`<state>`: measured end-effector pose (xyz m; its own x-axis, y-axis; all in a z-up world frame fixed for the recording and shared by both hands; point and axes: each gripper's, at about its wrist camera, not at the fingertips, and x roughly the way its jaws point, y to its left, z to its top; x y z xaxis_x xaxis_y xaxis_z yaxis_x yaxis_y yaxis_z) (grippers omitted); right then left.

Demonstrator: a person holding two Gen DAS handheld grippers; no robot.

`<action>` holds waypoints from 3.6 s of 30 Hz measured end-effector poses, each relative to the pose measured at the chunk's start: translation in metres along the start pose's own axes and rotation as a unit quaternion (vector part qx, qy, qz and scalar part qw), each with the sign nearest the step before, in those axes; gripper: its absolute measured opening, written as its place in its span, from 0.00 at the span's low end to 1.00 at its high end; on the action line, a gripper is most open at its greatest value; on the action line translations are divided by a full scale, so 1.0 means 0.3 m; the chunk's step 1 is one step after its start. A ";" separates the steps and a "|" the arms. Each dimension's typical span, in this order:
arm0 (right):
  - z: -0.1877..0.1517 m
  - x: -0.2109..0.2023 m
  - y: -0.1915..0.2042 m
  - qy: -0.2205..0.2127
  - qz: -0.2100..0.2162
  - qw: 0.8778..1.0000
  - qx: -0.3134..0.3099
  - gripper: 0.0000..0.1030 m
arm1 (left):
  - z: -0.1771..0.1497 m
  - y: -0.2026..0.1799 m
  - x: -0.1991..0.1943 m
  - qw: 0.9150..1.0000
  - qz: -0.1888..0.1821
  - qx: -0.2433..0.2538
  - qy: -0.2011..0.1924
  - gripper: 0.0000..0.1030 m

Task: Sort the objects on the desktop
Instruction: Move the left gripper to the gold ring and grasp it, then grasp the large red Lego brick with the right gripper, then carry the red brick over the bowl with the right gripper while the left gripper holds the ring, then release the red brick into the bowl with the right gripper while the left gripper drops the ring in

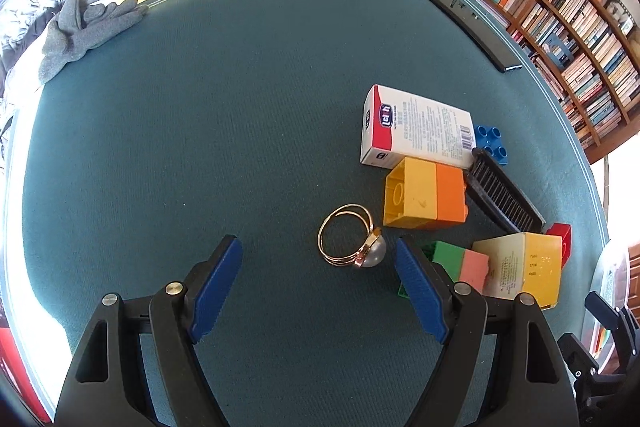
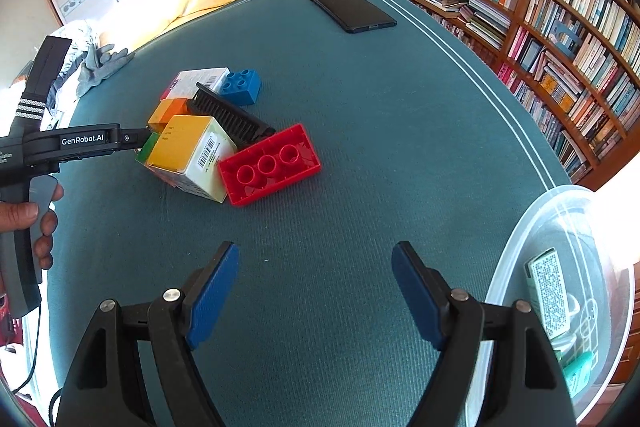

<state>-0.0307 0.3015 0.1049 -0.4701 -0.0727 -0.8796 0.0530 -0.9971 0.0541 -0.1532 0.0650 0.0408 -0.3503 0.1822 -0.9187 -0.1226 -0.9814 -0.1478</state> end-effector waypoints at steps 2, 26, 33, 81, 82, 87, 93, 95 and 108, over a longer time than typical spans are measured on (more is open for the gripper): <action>0.000 0.008 0.012 0.003 0.000 1.000 -0.004 0.79 | -0.002 0.005 0.014 1.000 -0.003 0.001 0.003 0.79; 0.137 0.123 0.111 -0.012 -0.008 0.997 -0.075 0.81 | -0.034 0.030 -0.004 0.999 -0.018 0.029 -0.016 0.38; 0.147 0.170 0.128 -0.006 -0.015 0.995 -0.094 0.81 | -0.078 0.013 -0.032 0.999 -0.022 0.027 -0.013 0.38; -0.215 -0.311 -0.408 -0.072 -0.035 0.994 0.074 0.70 | -0.298 -0.665 -0.275 0.984 -0.086 0.154 -0.038 0.38; -0.225 -0.318 -0.430 -0.072 -0.039 0.993 0.080 0.70 | -0.303 -0.690 -0.279 0.982 -0.089 0.159 -0.039 0.38; -0.273 -0.355 -0.528 -0.077 -0.054 0.990 0.105 0.70 | -0.320 -0.814 -0.290 0.976 -0.103 0.185 -0.043 0.38; -0.308 -0.398 -0.619 -0.086 -0.070 0.986 0.123 0.70 | -0.325 -0.946 -0.305 0.968 -0.118 0.217 -0.052 0.38; -0.316 -0.410 -0.645 -0.090 -0.074 0.985 0.129 0.70 | -0.327 -0.982 -0.310 0.965 -0.122 0.225 -0.055 0.38; -0.314 -0.426 -0.719 -0.100 -0.075 0.982 0.143 0.70 | -0.342 -1.114 -0.293 0.959 -0.145 0.243 -0.024 0.51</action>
<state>0.1008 0.5278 0.1613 -0.6193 0.1022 -0.7785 -0.2672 -0.9598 0.0866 0.0139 0.3707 0.1333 -0.2759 0.4573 -0.8454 -0.6362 -0.7462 -0.1960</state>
